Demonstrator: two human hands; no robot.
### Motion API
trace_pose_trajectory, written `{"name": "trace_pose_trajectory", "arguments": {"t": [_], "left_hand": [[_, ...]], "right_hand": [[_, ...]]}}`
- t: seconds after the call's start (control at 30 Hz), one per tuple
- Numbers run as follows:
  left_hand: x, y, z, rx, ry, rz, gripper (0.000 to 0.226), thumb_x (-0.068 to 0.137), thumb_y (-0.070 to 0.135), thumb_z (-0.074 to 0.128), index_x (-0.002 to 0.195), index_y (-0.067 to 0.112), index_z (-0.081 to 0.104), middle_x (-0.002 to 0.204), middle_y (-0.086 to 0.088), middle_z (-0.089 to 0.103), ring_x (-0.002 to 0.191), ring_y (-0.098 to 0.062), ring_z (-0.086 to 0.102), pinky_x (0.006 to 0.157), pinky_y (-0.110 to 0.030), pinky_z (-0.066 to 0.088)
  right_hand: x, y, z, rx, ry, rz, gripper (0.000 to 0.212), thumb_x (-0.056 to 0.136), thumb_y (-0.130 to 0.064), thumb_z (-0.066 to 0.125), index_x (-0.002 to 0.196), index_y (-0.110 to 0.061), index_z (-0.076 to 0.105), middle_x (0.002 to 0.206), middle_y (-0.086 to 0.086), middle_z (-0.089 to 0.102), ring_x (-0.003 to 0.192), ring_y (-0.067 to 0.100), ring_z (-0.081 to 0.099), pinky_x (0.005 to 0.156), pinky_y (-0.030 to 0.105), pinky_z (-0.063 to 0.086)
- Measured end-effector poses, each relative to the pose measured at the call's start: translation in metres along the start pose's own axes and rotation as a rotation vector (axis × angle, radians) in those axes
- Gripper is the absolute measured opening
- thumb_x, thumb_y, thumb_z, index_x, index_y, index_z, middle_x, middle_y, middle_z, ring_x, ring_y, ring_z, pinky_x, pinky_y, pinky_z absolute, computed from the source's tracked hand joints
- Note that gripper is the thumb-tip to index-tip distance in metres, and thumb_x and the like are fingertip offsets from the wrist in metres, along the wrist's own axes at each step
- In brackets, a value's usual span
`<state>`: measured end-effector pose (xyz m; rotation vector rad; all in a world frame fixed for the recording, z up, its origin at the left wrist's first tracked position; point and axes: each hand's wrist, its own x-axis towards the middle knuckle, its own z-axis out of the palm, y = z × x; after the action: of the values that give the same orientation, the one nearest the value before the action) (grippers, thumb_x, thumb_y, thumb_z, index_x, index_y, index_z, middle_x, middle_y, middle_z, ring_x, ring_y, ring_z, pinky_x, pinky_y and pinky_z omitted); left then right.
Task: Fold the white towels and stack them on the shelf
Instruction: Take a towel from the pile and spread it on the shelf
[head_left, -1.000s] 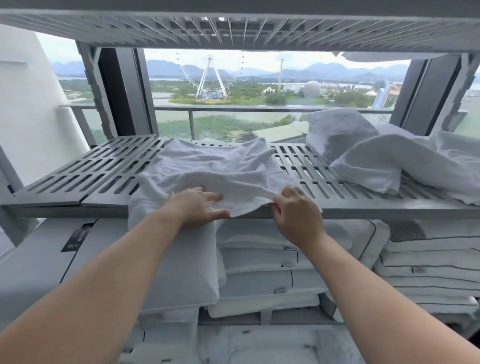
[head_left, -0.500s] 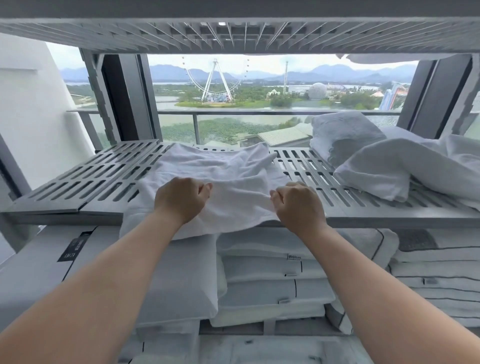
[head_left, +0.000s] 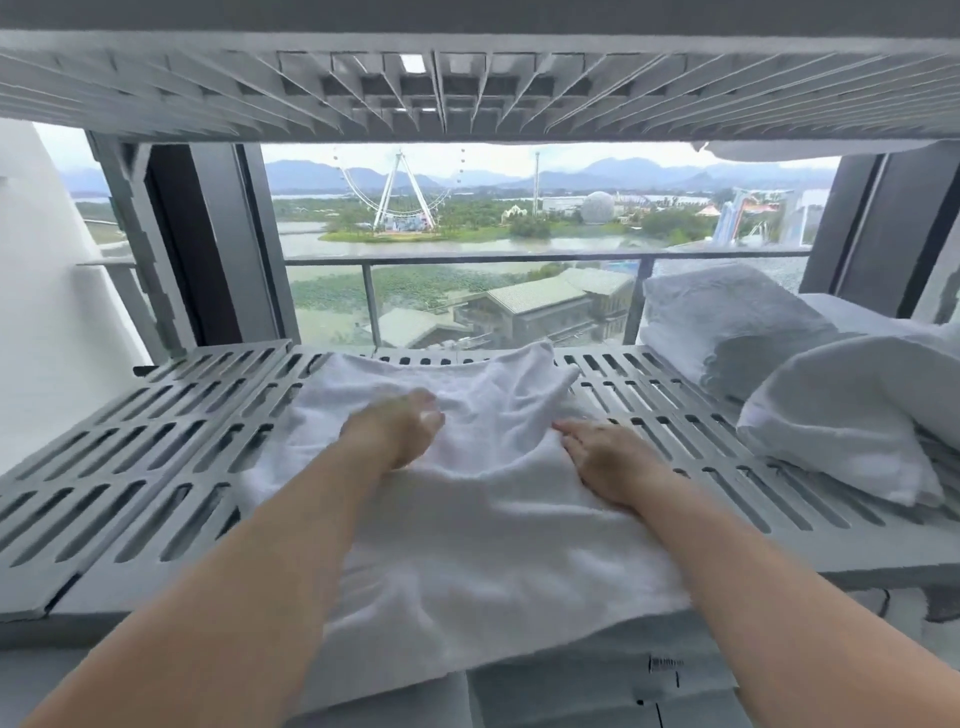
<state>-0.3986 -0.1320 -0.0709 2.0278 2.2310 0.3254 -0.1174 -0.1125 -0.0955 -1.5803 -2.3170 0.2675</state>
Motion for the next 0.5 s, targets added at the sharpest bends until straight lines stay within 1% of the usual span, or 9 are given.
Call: {"name": "trace_pose_trajectory", "arguments": {"t": [0.03,0.1,0.13,0.17,0.2,0.23,0.33,0.43,0.5], "left_hand": [[0.011,-0.005,0.006,0.063,-0.063,-0.027,0.058,0.099,0.055,0.028,0.153,0.035,0.035,0.163,0.003,0.03,0.149,-0.022,0.028,0.12,-0.05,0.023],[0.029,-0.013,0.014,0.128,-0.101,-0.127,0.068,0.097,0.066,0.02,0.159,0.037,0.017,0.168,0.004,0.007,0.155,-0.022,0.005,0.121,-0.057,0.005],[0.037,-0.015,0.017,0.134,-0.107,-0.175,0.071,0.096,0.07,0.017,0.159,0.039,0.009,0.169,0.002,0.0,0.155,-0.024,-0.001,0.12,-0.06,0.001],[0.044,-0.013,0.017,0.145,-0.119,-0.212,0.072,0.095,0.071,0.015,0.159,0.04,0.004,0.168,0.001,-0.005,0.155,-0.026,-0.005,0.119,-0.062,-0.001],[0.048,-0.011,0.017,0.157,-0.135,-0.236,0.072,0.095,0.071,0.013,0.159,0.04,0.001,0.168,-0.001,-0.009,0.154,-0.027,-0.008,0.119,-0.063,-0.003],[0.054,-0.007,0.018,0.165,-0.144,-0.252,0.072,0.095,0.071,0.013,0.159,0.04,0.0,0.167,-0.002,-0.011,0.154,-0.028,-0.011,0.118,-0.064,-0.003],[0.072,-0.003,0.022,0.16,-0.147,-0.222,0.072,0.097,0.067,0.015,0.159,0.036,-0.001,0.167,-0.004,-0.012,0.153,-0.03,-0.015,0.118,-0.064,-0.007],[0.081,-0.006,0.028,0.15,-0.125,-0.193,0.074,0.096,0.067,0.015,0.16,0.034,0.0,0.168,-0.001,-0.012,0.153,-0.026,-0.016,0.119,-0.059,-0.01],[0.082,-0.01,0.031,0.143,-0.114,-0.155,0.074,0.097,0.067,0.016,0.161,0.032,0.0,0.168,0.001,-0.012,0.154,-0.023,-0.015,0.121,-0.055,-0.01]], "right_hand": [[0.006,0.005,0.0,-0.044,-0.001,0.015,0.04,0.105,-0.032,0.034,0.138,-0.026,0.056,0.152,-0.001,0.048,0.135,0.023,0.048,0.111,0.038,0.036],[0.013,0.013,-0.003,-0.154,0.002,0.111,0.044,0.105,-0.042,0.029,0.137,-0.03,0.056,0.148,-0.002,0.052,0.132,0.024,0.051,0.107,0.041,0.041],[0.018,0.014,-0.006,-0.234,0.011,0.167,0.045,0.104,-0.043,0.028,0.133,-0.029,0.059,0.142,0.001,0.057,0.126,0.026,0.055,0.1,0.041,0.045],[0.023,0.011,-0.011,-0.331,0.034,0.224,0.043,0.103,-0.041,0.03,0.128,-0.026,0.062,0.134,0.005,0.061,0.119,0.028,0.059,0.088,0.039,0.049],[0.029,0.007,-0.016,-0.417,0.068,0.294,0.038,0.101,-0.036,0.036,0.121,-0.023,0.066,0.126,0.006,0.065,0.111,0.029,0.063,0.077,0.037,0.048],[0.035,0.001,-0.021,-0.487,0.083,0.362,0.032,0.097,-0.03,0.043,0.114,-0.021,0.068,0.119,0.004,0.067,0.105,0.027,0.065,0.071,0.034,0.047],[0.056,-0.013,-0.027,-0.59,0.067,0.454,0.028,0.087,-0.018,0.051,0.108,-0.021,0.069,0.113,-0.001,0.069,0.101,0.024,0.067,0.07,0.031,0.046],[0.085,-0.013,-0.022,-0.562,0.196,0.355,0.024,0.089,-0.019,0.053,0.106,-0.019,0.069,0.107,0.002,0.071,0.098,0.026,0.068,0.068,0.029,0.038],[0.107,-0.013,-0.015,-0.54,0.257,0.262,0.024,0.093,-0.019,0.05,0.109,-0.015,0.068,0.106,0.007,0.07,0.096,0.028,0.067,0.068,0.029,0.038]]}}
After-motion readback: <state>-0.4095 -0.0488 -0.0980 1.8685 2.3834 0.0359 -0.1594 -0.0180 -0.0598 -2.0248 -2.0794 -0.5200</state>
